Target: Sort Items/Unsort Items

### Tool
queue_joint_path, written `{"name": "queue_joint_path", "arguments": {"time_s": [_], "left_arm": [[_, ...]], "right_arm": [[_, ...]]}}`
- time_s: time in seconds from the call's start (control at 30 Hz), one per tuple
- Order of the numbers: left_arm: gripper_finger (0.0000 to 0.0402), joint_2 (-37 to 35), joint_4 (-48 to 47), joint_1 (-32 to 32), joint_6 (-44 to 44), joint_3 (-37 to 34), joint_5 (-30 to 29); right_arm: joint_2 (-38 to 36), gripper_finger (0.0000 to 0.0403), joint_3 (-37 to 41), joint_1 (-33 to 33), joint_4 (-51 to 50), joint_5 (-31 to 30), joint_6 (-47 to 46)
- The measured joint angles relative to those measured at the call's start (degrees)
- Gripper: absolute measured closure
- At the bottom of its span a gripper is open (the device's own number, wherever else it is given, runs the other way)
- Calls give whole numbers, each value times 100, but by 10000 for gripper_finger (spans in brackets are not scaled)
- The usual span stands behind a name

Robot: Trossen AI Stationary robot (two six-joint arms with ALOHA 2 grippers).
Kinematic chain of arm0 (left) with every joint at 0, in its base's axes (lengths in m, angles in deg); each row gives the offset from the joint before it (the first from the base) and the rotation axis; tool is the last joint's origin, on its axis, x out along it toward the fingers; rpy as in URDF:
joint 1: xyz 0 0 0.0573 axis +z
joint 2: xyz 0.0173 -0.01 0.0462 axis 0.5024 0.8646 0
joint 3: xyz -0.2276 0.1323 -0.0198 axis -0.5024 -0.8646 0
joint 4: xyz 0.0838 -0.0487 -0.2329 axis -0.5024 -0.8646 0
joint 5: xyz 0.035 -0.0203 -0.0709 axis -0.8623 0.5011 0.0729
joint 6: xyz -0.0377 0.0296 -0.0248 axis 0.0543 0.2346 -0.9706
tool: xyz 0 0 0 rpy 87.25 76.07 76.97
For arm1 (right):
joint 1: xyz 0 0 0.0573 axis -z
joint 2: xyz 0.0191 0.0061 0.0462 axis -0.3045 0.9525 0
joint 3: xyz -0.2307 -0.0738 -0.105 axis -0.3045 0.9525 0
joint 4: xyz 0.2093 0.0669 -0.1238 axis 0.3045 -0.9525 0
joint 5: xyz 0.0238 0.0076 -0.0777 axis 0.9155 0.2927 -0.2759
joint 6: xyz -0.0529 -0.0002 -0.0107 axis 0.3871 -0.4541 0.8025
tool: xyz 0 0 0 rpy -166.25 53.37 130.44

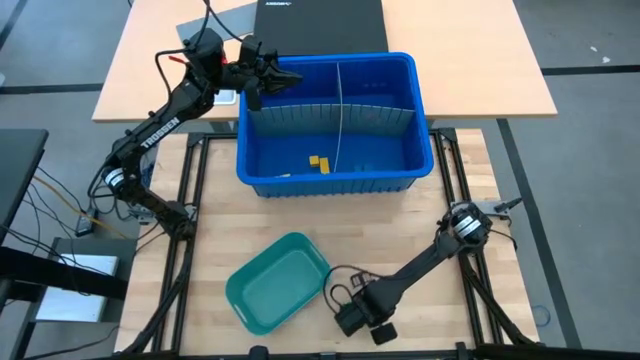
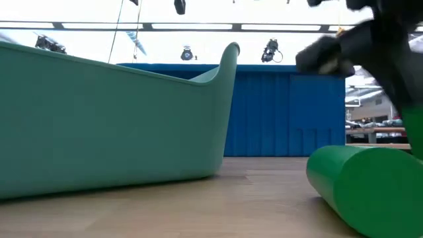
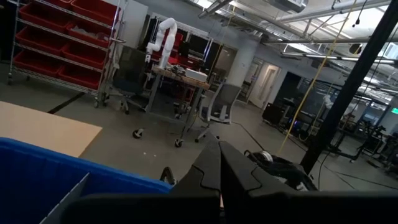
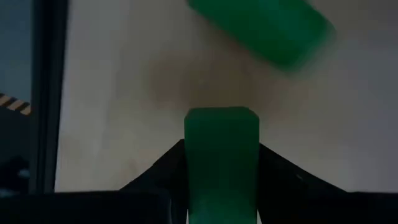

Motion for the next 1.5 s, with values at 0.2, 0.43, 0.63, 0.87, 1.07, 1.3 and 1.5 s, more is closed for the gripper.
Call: {"name": "queue_joint_path", "arguments": {"time_s": [0.2, 0.43, 0.63, 0.87, 1.07, 1.3, 1.5], "left_arm": [[400, 1, 12, 70, 0, 0, 633], [400, 2, 79, 214, 40, 0, 622], [400, 0, 135, 463, 42, 0, 590], [400, 0, 135, 790, 2, 0, 577], [400, 0, 129, 871, 4, 0, 477], [400, 0, 138, 867, 24, 0, -102], [400, 0, 115, 853, -68, 0, -528]], "right_arm": [[-694, 274, -438, 164, -1211, -303, -794], [-1674, 274, -600, 758, -1861, -1507, -1787], [-2172, 274, -600, 1919, -1592, -2890, -1660], [-2539, 274, -602, 4022, 912, -3103, 85], [-2398, 274, -611, 5773, 3268, -1940, 1018], [-1610, 274, -605, 6990, 4519, -1186, 1173], [-1190, 263, -602, 7270, 4757, -962, 635]]}}
